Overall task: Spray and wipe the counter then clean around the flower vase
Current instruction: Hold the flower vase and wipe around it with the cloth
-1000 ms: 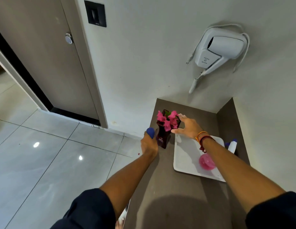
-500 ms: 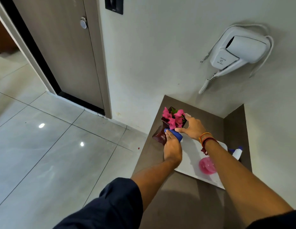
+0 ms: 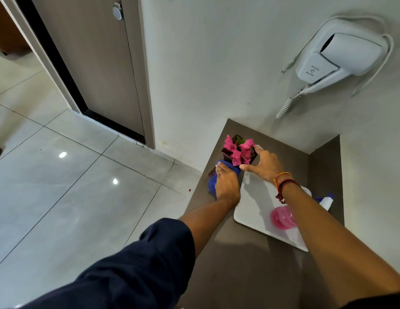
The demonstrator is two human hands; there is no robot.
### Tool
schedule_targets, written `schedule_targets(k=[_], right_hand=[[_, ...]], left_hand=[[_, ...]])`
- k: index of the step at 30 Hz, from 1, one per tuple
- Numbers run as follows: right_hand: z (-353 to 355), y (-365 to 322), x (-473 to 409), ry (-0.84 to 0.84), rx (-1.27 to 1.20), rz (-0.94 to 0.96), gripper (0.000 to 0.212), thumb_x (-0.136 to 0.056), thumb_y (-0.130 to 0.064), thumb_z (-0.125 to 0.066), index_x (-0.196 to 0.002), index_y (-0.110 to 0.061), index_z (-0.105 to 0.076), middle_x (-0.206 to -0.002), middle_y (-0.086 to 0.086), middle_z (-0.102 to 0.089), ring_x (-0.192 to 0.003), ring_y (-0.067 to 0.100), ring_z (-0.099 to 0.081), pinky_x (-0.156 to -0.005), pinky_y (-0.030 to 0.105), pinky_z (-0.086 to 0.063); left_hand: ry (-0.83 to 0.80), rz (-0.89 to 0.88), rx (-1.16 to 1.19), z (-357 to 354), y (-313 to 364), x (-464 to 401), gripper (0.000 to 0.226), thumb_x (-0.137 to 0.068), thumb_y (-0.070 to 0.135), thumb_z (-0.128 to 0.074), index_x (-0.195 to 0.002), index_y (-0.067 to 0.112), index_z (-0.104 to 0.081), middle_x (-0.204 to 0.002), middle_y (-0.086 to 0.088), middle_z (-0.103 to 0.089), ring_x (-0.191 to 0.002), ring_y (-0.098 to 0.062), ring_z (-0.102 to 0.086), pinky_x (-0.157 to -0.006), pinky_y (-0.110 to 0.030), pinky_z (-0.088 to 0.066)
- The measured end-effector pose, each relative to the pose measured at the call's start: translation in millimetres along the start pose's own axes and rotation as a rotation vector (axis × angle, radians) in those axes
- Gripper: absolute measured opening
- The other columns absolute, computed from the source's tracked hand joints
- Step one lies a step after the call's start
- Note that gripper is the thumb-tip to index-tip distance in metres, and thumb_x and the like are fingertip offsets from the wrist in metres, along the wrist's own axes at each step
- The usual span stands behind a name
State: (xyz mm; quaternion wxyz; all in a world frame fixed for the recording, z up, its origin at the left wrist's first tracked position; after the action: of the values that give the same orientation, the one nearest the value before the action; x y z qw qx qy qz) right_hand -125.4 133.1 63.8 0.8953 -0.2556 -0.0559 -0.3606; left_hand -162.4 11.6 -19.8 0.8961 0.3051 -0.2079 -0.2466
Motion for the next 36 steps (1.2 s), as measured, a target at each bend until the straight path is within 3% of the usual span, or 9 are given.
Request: schedule_targets(k=[5, 7, 12, 17, 20, 24, 27, 32, 36], right_hand=[[-1, 3, -4, -0.012, 0.001, -0.005, 0.102, -0.069, -0.046, -0.084, -0.151, -0.008, -0.036, -0.158, 0.014, -0.035, -0.144, 0.034, -0.037, -0.114, 0.043, -0.036], [-1, 4, -4, -0.011, 0.011, -0.004, 0.102, -0.069, -0.046, -0.084, -0.15, -0.007, -0.036, -0.158, 0.015, -0.035, -0.143, 0.035, -0.037, -0.113, 0.042, -0.037], [-1, 6, -3, -0.019, -0.005, -0.016, 0.107, -0.068, -0.048, -0.084, -0.152, -0.007, -0.032, -0.16, 0.012, -0.032, -0.145, 0.033, -0.035, -0.113, 0.041, -0.036], [0, 5, -2, -0.014, -0.022, -0.017, 0.108, -0.067, -0.05, -0.084, -0.152, -0.009, -0.032, -0.16, 0.012, -0.032, -0.145, 0.034, -0.035, -0.114, 0.044, -0.035], [0, 4, -2, -0.018, -0.018, -0.014, 0.108, -0.066, -0.051, -0.084, -0.152, -0.01, -0.033, -0.159, 0.012, -0.033, -0.144, 0.035, -0.036, -0.113, 0.045, -0.036], [0, 6, -5, -0.018, -0.014, -0.014, 0.106, -0.067, -0.05, -0.084, -0.151, -0.009, -0.034, -0.158, 0.013, -0.036, -0.143, 0.034, -0.039, -0.112, 0.044, -0.039], [1, 9, -8, -0.014, -0.009, -0.015, 0.107, -0.067, -0.05, -0.084, -0.151, -0.009, -0.033, -0.157, 0.012, -0.037, -0.142, 0.032, -0.041, -0.111, 0.042, -0.04], [0, 11, -8, -0.025, 0.018, -0.003, 0.109, -0.067, -0.051, -0.084, -0.152, -0.007, -0.031, -0.159, 0.012, -0.034, -0.144, 0.031, -0.038, -0.113, 0.04, -0.037], [2, 5, -5, -0.04, 0.033, -0.007, 0.109, -0.068, -0.05, -0.084, -0.153, -0.007, -0.03, -0.159, 0.012, -0.032, -0.145, 0.031, -0.036, -0.115, 0.041, -0.035]], left_hand=[[-0.047, -0.062, -0.074, -26, 0, 3, 0.073, -0.1, 0.003, -0.055, -0.151, -0.012, -0.006, -0.159, -0.032, -0.02, -0.145, -0.04, -0.032, -0.107, -0.046, -0.049], [-0.053, -0.117, -0.09, -30, -3, 3, 0.07, -0.101, 0.009, -0.055, -0.151, -0.013, -0.011, -0.157, -0.032, -0.024, -0.142, -0.041, -0.036, -0.103, -0.047, -0.052], [-0.087, -0.352, -0.305, -41, -20, 5, 0.054, -0.102, -0.002, -0.045, -0.148, -0.015, -0.02, -0.15, -0.033, -0.036, -0.14, -0.041, -0.038, -0.107, -0.046, -0.048], [0.024, -0.297, -0.433, -13, -33, -2, 0.064, -0.097, 0.003, -0.059, -0.148, -0.014, -0.024, -0.149, -0.037, -0.036, -0.14, -0.045, -0.038, -0.113, -0.049, -0.042], [0.045, -0.22, -0.342, -3, -24, -12, 0.073, -0.095, 0.008, -0.066, -0.15, -0.011, -0.021, -0.154, -0.034, -0.031, -0.143, -0.042, -0.034, -0.116, -0.048, -0.039], [-0.011, -0.073, -0.2, -31, -25, -12, 0.067, -0.103, 0.011, -0.053, -0.151, -0.013, -0.012, -0.157, -0.034, -0.022, -0.147, -0.04, -0.027, -0.117, -0.044, -0.038], [-0.063, -0.088, -0.211, -57, -29, -8, 0.064, -0.104, 0.008, -0.046, -0.151, -0.014, -0.008, -0.158, -0.036, -0.015, -0.148, -0.043, -0.02, -0.12, -0.047, -0.031], [-0.118, -0.311, -0.454, -74, -37, -2, 0.056, -0.107, 0.003, -0.038, -0.151, -0.014, -0.009, -0.158, -0.037, -0.013, -0.149, -0.047, -0.013, -0.122, -0.054, -0.023], [-0.284, -0.621, -0.569, -72, -46, 8, 0.048, -0.108, 0.007, -0.033, -0.15, -0.013, -0.02, -0.157, -0.034, -0.023, -0.146, -0.044, -0.025, -0.118, -0.053, -0.031]])
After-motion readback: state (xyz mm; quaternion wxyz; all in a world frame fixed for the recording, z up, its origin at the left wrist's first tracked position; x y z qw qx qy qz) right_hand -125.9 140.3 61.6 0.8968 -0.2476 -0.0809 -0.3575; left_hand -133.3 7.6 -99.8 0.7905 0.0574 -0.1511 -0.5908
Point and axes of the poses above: each hand's wrist, its own x-axis away from the middle knuckle, its own z-axis out of the back of the hand, y = z × x, the point moved 10 cm from there along -x, towards the middle knuckle
